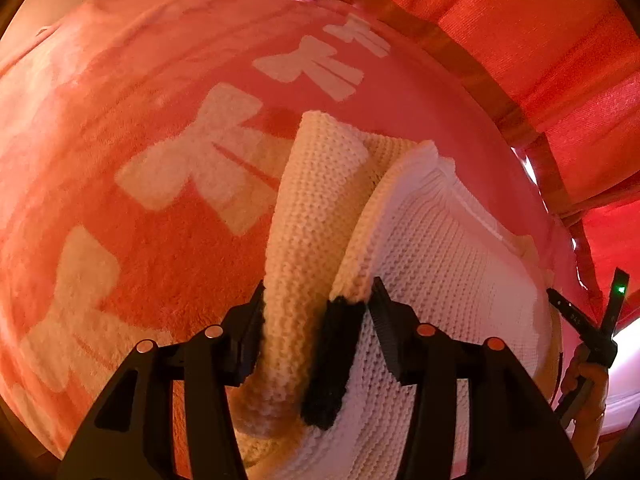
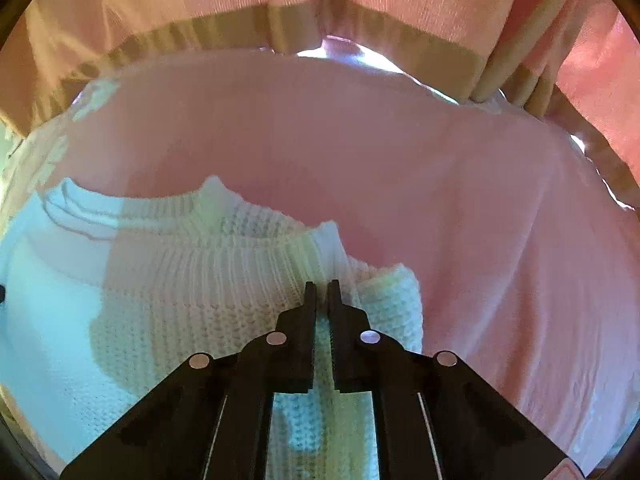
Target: Fold small clothes
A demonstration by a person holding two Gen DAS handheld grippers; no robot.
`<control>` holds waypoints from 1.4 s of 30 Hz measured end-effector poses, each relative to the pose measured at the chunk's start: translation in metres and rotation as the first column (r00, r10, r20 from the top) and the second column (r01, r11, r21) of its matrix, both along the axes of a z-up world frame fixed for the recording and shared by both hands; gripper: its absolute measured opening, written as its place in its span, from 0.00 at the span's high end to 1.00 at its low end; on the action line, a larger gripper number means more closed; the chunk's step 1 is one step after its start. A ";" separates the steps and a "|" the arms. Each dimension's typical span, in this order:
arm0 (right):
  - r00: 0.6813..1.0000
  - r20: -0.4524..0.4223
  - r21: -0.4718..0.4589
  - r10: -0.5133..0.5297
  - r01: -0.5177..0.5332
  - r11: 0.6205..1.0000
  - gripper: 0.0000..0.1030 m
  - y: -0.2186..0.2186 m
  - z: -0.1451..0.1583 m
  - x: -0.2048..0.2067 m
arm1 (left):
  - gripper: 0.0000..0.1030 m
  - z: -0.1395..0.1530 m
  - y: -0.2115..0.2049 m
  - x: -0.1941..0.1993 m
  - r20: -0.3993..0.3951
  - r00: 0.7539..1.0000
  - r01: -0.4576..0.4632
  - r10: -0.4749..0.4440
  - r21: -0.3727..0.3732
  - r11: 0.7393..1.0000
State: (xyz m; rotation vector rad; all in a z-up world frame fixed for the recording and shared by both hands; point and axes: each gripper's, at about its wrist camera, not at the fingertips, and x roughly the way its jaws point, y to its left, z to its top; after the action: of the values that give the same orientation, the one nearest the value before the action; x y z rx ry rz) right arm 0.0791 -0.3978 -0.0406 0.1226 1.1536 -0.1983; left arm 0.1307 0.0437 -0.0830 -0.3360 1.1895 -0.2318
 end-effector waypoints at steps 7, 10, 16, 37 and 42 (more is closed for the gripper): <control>0.997 -0.007 0.072 -0.071 0.072 0.995 0.97 -0.033 -0.007 0.001 | 0.52 -0.002 -0.005 0.006 -0.010 1.000 0.002 -0.002 -0.001 1.000; 0.997 0.028 0.040 -0.069 0.068 0.997 0.91 -0.022 0.010 -0.002 | 0.52 -0.003 -0.005 0.010 -0.025 1.000 -0.011 0.011 -0.012 1.000; 0.979 0.165 0.156 0.121 -0.147 0.977 0.97 0.053 0.069 -0.024 | 0.56 -0.003 -0.003 0.010 -0.036 0.999 -0.022 0.021 -0.025 0.999; 0.938 -0.057 0.228 0.342 -0.321 0.919 1.00 0.169 -0.013 0.027 | 0.81 0.076 -0.031 -0.019 0.112 0.993 0.061 -0.038 -0.207 0.976; 0.935 -0.051 0.229 0.350 -0.330 0.916 1.00 0.163 -0.013 0.034 | 0.81 0.099 -0.059 -0.026 0.171 0.982 0.114 -0.086 -0.162 0.980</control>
State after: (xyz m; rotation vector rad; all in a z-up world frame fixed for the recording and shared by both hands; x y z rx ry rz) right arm 0.1136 -0.2350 -0.0537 0.1033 1.2660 0.2359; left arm 0.1049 -0.0156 0.0161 -0.3996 1.0280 -0.4435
